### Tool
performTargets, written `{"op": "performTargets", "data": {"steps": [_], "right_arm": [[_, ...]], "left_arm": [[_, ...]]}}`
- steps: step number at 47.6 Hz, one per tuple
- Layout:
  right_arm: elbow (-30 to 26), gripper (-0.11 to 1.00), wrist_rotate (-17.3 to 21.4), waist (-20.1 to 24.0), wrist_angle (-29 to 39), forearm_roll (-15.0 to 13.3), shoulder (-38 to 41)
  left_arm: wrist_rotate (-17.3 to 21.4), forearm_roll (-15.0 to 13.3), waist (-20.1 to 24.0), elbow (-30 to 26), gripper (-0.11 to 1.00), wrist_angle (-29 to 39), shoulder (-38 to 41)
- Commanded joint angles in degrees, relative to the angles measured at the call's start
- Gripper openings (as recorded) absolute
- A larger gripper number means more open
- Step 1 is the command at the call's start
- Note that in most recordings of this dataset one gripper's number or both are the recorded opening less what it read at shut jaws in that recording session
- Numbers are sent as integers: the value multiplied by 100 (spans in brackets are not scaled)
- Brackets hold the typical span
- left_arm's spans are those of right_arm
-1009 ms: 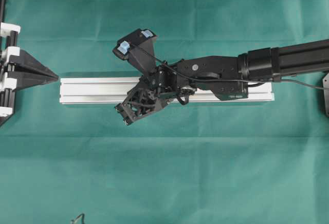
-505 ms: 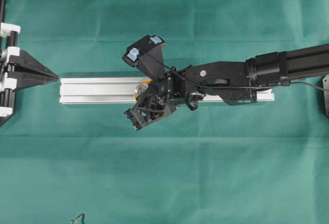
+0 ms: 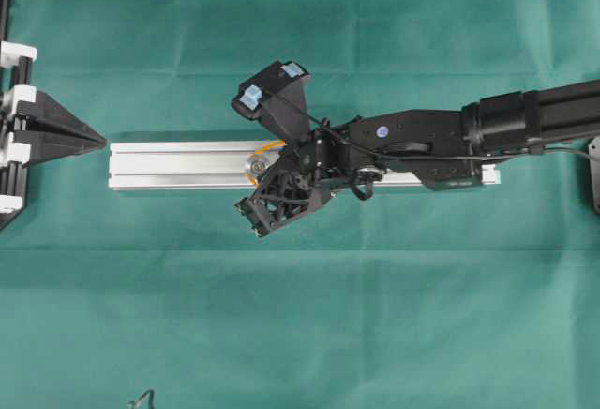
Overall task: Hook the rubber onto the shaft.
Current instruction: 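Pull the band past the left knob and lower it around the knob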
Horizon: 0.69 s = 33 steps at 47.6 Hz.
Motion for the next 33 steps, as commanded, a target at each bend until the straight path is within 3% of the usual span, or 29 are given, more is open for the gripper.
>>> {"op": "performTargets", "data": {"steps": [1, 33], "right_arm": [[9, 8, 9, 26, -18, -18, -308], [404, 8, 0, -26, 44, -149, -694]], "left_arm": [[9, 9, -9, -158, 2, -18, 53], [9, 9, -9, -158, 2, -18, 53]]}}
